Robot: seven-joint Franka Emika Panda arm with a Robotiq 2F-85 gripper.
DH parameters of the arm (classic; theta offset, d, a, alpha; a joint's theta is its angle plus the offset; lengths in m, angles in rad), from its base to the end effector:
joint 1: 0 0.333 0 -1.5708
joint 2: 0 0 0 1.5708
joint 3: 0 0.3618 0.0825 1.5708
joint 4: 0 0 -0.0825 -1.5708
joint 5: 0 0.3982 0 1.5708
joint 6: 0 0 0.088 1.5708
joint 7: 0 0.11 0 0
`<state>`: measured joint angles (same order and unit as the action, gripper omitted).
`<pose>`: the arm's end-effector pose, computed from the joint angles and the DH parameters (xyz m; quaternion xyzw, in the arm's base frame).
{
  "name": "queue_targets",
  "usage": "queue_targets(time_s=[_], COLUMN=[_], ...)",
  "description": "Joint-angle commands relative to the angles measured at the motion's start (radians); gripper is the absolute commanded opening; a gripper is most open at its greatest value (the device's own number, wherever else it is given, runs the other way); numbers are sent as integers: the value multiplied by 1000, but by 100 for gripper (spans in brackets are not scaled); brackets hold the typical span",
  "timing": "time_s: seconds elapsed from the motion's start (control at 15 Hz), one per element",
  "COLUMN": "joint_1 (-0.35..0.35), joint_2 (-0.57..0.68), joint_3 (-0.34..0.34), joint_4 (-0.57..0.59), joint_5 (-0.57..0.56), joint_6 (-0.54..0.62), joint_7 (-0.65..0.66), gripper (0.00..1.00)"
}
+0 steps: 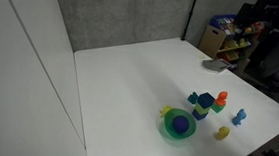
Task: Remove the yellow microbe toy from the green bowl and put it on the table
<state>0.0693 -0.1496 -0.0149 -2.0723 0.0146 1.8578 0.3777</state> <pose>0.5098 0.0286 0.5278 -0.9861 0.1630 0.0334 0.0009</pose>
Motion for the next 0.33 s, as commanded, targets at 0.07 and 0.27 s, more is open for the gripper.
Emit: queue_targets(time_s=[0.07,0.27], joint_1=[-27,-27], joint_2=[0,0], joint_3=[22,22], joint_4=[3,3], joint_5=[17,19], joint_6=[-2,-2], joint_7=[-25,-32], gripper=[100,100])
